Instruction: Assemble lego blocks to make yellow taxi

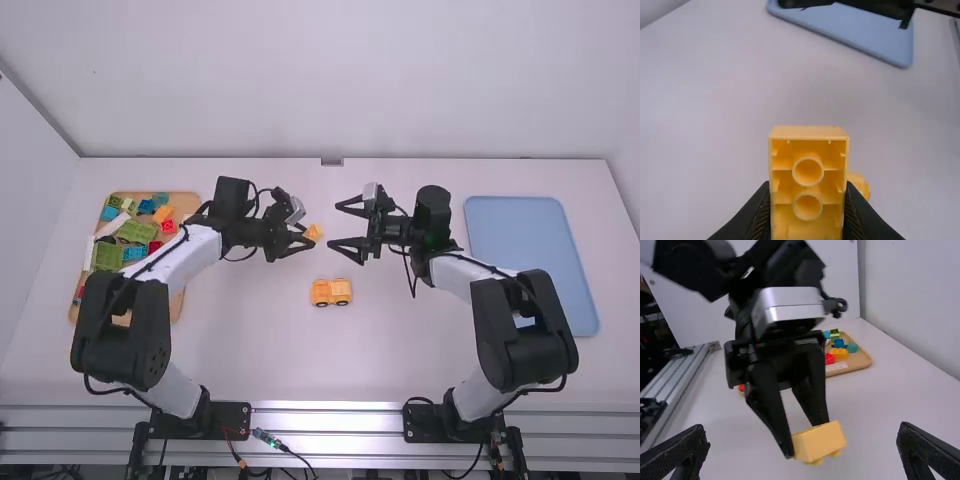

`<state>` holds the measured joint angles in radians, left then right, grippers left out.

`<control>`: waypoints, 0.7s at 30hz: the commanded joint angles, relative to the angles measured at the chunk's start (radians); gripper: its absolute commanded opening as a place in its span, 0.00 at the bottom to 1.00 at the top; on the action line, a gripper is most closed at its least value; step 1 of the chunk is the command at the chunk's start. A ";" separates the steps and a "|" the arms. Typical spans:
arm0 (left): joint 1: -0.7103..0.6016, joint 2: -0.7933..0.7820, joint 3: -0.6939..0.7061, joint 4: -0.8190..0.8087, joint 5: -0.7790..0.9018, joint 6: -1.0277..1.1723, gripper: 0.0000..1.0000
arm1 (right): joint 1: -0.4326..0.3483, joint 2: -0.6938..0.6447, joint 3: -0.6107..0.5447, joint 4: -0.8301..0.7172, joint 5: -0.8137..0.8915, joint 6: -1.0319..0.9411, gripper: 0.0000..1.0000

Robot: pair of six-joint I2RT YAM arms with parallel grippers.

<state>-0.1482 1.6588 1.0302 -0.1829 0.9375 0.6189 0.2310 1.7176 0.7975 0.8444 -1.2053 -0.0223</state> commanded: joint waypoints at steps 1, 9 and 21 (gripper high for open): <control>-0.019 -0.090 -0.076 0.079 0.040 -0.133 0.02 | -0.017 -0.016 0.021 0.012 -0.076 0.125 0.99; -0.035 -0.204 -0.305 0.462 0.105 -0.379 0.02 | 0.000 0.009 0.019 0.008 -0.224 0.059 1.00; -0.035 -0.206 -0.453 0.828 0.131 -0.584 0.02 | 0.026 0.027 0.021 0.012 -0.282 0.036 0.93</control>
<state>-0.1795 1.4746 0.5838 0.6369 1.0435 0.0910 0.2459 1.7355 0.7975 0.8532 -1.4635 0.0181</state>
